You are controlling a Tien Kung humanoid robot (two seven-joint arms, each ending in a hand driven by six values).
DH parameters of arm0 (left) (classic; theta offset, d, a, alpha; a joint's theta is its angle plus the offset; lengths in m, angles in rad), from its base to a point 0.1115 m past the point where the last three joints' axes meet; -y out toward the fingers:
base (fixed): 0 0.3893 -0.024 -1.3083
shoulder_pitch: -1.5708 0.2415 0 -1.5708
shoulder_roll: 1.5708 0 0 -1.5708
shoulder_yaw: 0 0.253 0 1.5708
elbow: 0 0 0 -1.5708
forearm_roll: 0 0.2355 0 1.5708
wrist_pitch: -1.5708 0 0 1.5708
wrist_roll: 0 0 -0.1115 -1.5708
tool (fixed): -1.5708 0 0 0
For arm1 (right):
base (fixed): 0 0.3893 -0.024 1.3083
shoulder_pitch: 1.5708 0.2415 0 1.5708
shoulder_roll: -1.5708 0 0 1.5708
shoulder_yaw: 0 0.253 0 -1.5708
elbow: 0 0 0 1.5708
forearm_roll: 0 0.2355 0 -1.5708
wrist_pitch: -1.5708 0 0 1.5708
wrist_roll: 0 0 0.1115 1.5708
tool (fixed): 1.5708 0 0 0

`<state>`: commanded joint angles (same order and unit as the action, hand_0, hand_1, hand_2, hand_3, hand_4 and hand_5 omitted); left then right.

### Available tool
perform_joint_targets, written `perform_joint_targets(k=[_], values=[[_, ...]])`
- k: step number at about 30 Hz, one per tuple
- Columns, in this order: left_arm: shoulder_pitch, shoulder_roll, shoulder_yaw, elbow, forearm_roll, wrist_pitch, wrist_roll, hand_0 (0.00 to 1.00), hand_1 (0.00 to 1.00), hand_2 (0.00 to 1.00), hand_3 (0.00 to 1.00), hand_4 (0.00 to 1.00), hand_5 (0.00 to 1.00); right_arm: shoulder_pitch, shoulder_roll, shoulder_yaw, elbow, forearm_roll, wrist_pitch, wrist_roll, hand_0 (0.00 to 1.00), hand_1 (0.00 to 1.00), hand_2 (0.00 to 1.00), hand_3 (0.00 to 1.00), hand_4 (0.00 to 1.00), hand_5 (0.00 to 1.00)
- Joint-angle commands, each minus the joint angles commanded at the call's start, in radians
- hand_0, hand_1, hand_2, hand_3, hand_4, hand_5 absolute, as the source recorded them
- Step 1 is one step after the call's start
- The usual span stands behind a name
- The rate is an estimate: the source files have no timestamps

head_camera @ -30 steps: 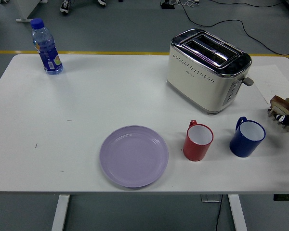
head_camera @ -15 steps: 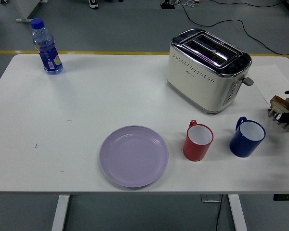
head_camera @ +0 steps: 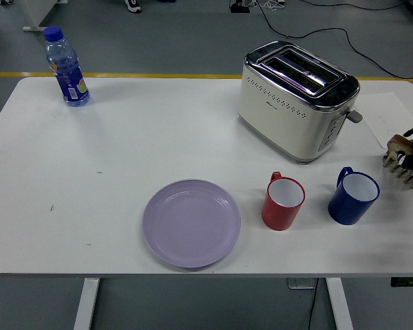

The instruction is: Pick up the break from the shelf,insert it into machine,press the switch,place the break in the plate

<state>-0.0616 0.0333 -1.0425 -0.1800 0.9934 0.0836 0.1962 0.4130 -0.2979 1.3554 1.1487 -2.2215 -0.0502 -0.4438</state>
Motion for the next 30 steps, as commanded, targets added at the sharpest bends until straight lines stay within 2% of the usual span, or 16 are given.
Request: perform_joint_targets(k=[4,5,9,10,11,16,17,22,23,30], values=[[0.0,0.0,-0.002,0.0,0.001,0.0,0.0,0.69,0.713,0.728,0.577,0.336,0.919,0.008,-0.004,-0.015,-0.009,-0.005,0.018,-0.014,0.466,0.497,0.513,0.61,0.591,0.066],[0.0,0.0,-0.003,0.0,0.002,0.0,0.001,0.69,0.713,0.728,0.577,0.335,0.919,0.01,-0.005,-0.019,-0.011,-0.007,0.021,-0.017,0.433,0.472,0.495,0.586,0.575,0.054],[-0.001,0.0,-0.001,0.0,0.001,0.0,0.001,0.69,0.713,0.728,0.577,0.335,0.919,0.015,-0.007,-0.025,-0.014,-0.015,0.017,-0.019,0.433,0.472,0.495,0.586,0.575,0.054],[-0.002,0.0,-0.004,0.0,0.004,0.0,0.001,0.69,0.713,0.728,0.577,0.335,0.919,0.016,-0.008,-0.026,-0.014,-0.02,0.009,-0.013,0.433,0.472,0.495,0.586,0.575,0.054],[-0.002,0.0,-0.005,0.0,0.005,0.0,0.001,0.691,0.714,0.727,0.577,0.336,0.919,0.017,-0.009,-0.026,-0.014,-0.022,0.005,-0.01,0.352,0.42,0.477,0.55,0.536,0.036],[-0.003,0.001,-0.005,0.0,0.007,0.0,0.002,0.691,0.714,0.727,0.577,0.336,0.919,0.021,-0.012,-0.031,-0.015,-0.038,-0.013,-0.006,0.352,0.42,0.477,0.55,0.536,0.036],[-0.003,0.001,-0.006,0.0,0.008,0.0,0.002,0.69,0.714,0.727,0.577,0.335,0.92,0.022,-0.013,-0.033,-0.015,-0.039,-0.015,-0.005,0.329,0.388,0.447,0.522,0.405,0.002],[-0.003,0.001,-0.007,0.0,0.008,0.001,0.001,0.69,0.714,0.727,0.577,0.335,0.92,0.023,-0.023,-0.035,-0.009,-0.047,-0.048,0.002,0.329,0.388,0.447,0.522,0.405,0.002],[-0.003,0.002,-0.007,0.0,0.008,0.001,0.001,0.691,0.713,0.727,0.576,0.335,0.921,0.023,-0.028,-0.034,-0.006,-0.047,-0.057,0.005,0.355,0.376,0.431,0.518,0.35,0.002],[-0.003,0.003,-0.008,0.0,0.009,0.001,0.001,0.691,0.714,0.727,0.576,0.335,0.921,0.021,-0.068,-0.028,0.036,-0.044,-0.109,0.021,0.351,0.359,0.415,0.505,0.325,0.002]])
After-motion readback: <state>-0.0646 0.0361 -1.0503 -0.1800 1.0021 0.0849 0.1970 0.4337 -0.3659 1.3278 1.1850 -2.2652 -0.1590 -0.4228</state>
